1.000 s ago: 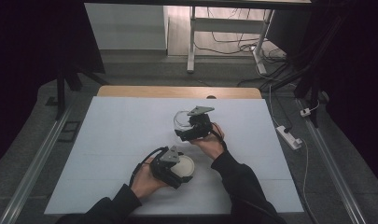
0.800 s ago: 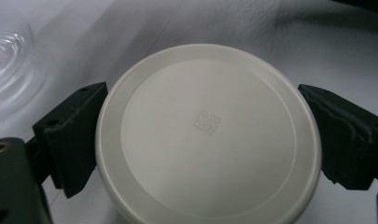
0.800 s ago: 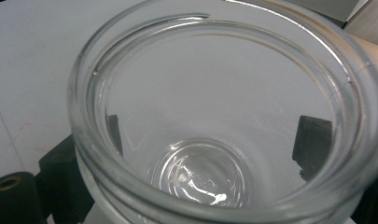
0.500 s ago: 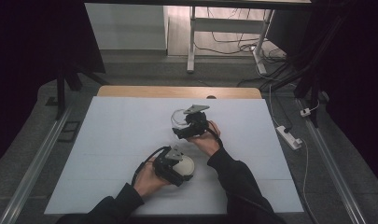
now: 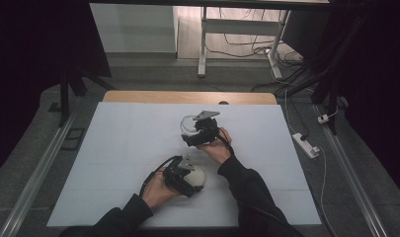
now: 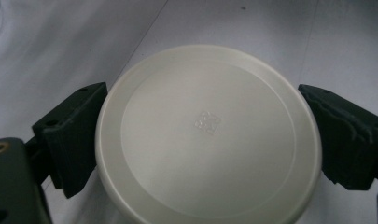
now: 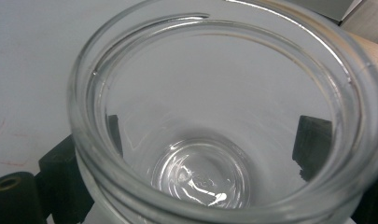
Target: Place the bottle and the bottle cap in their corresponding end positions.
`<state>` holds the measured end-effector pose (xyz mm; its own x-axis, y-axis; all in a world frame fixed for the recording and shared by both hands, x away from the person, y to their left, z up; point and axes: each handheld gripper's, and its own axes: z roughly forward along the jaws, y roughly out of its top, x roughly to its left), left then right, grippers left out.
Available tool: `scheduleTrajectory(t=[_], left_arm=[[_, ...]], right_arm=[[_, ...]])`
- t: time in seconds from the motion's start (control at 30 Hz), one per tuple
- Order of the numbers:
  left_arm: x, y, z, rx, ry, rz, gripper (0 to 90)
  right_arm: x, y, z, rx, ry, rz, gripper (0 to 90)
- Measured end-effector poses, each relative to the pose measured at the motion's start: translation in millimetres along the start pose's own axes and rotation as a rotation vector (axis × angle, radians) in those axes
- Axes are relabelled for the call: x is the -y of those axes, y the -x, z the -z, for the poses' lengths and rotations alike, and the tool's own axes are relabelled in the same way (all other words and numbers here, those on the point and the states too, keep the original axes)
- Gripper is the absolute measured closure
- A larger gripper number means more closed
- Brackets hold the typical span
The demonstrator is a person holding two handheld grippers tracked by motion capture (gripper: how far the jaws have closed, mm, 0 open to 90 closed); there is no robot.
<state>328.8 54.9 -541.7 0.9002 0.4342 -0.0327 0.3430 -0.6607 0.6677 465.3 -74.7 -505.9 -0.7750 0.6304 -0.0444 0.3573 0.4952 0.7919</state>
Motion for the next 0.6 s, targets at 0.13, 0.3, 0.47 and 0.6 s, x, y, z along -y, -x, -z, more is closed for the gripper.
scheduleTrajectory(t=[0.13, 0.3, 0.47, 0.6], left_arm=[[-0.1, 0.5, -0.2, -0.007, -0.009, -0.010, 7.4], [-0.1, -0.2, -0.4, -0.001, -0.011, -0.009, 7.2], [0.4, -1.1, 0.1, 0.009, -0.007, -0.006, 6.7], [2.0, -4.1, 2.0, 0.038, 0.012, 0.018, 3.3]], right_arm=[[0.9, 0.6, 0.3, 0.000, 0.002, -0.008, 6.1], [1.1, 0.3, 0.3, 0.002, 0.001, -0.013, 5.9], [0.9, 0.0, 0.6, 0.005, -0.004, -0.018, 5.8], [1.4, 0.1, 0.7, 0.005, -0.004, -0.022, 5.3]])
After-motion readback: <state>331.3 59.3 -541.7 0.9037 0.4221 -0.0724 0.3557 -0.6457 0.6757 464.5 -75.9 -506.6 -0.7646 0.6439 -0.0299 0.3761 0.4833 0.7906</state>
